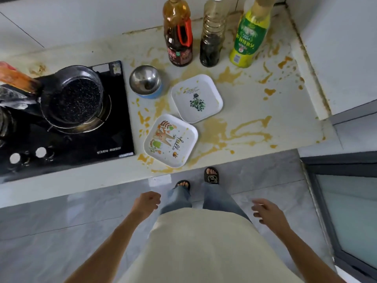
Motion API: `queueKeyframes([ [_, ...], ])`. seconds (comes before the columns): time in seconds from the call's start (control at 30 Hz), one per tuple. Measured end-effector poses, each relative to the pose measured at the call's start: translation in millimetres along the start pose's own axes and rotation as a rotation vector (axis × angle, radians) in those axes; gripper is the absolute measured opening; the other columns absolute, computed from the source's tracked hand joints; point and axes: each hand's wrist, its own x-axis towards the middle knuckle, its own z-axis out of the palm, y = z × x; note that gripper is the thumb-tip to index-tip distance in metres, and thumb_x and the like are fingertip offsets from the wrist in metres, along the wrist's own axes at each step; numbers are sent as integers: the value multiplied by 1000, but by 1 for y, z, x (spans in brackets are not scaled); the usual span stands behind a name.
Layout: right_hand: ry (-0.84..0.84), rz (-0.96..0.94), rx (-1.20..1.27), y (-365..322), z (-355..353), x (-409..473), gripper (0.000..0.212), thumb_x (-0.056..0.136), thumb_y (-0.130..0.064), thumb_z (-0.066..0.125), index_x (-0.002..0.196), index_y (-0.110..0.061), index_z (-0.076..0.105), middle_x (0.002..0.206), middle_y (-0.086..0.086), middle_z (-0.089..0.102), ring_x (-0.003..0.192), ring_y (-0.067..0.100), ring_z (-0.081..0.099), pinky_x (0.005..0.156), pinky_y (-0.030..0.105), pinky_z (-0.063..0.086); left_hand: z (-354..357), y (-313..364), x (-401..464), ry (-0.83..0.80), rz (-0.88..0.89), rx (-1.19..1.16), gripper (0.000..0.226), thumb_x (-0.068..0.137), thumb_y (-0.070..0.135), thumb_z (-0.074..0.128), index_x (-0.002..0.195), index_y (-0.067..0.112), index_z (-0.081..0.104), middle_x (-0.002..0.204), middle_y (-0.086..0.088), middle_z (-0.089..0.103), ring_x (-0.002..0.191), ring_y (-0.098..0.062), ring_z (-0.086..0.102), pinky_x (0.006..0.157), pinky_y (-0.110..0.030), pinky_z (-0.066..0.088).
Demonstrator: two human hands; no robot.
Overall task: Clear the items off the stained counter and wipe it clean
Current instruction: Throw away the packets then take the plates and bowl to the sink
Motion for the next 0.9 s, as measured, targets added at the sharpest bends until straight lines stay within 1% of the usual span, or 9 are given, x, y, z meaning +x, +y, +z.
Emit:
queueKeyframes([
  [0.1, -45, -134, -69, -49, -30, 31, 16, 106, -21, 57, 115, -23, 71, 104, 0, 77, 91, 18, 75, 86, 41, 59, 18, -16, -8, 46, -120, -124, 19, 103, 5, 55, 104, 3, 74, 89, -12, 71, 70, -22, 61, 54, -23, 37],
  [0.2, -88, -233, -70, -108, -45, 59, 15, 104, -28, 59, 108, -35, 71, 103, -7, 78, 85, 8, 77, 77, 33, 60, 34, -21, -15, 83, -184, -259, 20, 104, 3, 56, 112, -3, 73, 86, -13, 69, 70, -24, 59, 56, -26, 35],
  [0.37, -58, -464, -128, -209, -41, 90, 11, 101, -36, 61, 98, -42, 70, 96, -12, 80, 84, 7, 77, 69, 27, 58, 39, 14, -24, 185, -114, -544, 21, 108, 11, 53, 115, 4, 72, 102, -17, 75, 84, -29, 67, 69, -33, 47],
  [0.47, 15, -536, -181, -267, -25, 107, 12, 99, -35, 59, 100, -36, 70, 100, -7, 78, 93, 18, 76, 82, 39, 61, 33, 48, -23, 264, -55, -752, 22, 110, 18, 54, 116, 7, 71, 104, -13, 76, 90, -31, 72, 81, -41, 56],
  [0.53, 113, -559, -231, -300, -13, 116, 19, 97, -34, 56, 107, -28, 70, 110, 0, 77, 101, 24, 73, 90, 36, 57, 30, 71, -22, 328, -39, -861, 20, 110, 21, 55, 117, 10, 69, 104, -12, 75, 92, -30, 73, 83, -41, 59],
  [0.6, 222, -575, -267, -329, -4, 125, 25, 96, -32, 56, 114, -21, 70, 115, 3, 76, 108, 28, 69, 88, 31, 48, 27, 91, -18, 401, -37, -927, 18, 109, 22, 56, 119, 11, 67, 105, -11, 74, 92, -29, 73, 81, -40, 60],
  [0.67, 287, -581, -276, -348, 3, 134, 31, 96, -34, 57, 117, -15, 67, 118, 6, 75, 111, 30, 67, 89, 34, 48, 26, 106, -12, 451, -55, -974, 19, 108, 23, 58, 120, 10, 65, 105, -11, 74, 92, -28, 73, 83, -43, 60],
  [0.77, 321, -547, -328, -365, 11, 149, 41, 97, -43, 54, 121, -12, 63, 124, 10, 69, 114, 34, 64, 92, 42, 49, 26, 120, 0, 497, -96, -999, 20, 105, 25, 62, 120, 11, 65, 105, -10, 74, 94, -28, 74, 81, -41, 62],
  [0.9, 349, -566, -434, -377, 18, 165, 41, 97, -49, 54, 115, -12, 61, 122, 12, 68, 111, 37, 64, 87, 41, 47, 28, 128, 14, 574, -153, -973, 17, 102, 28, 68, 114, 16, 64, 101, -5, 74, 89, -24, 75, 71, -36, 63],
])
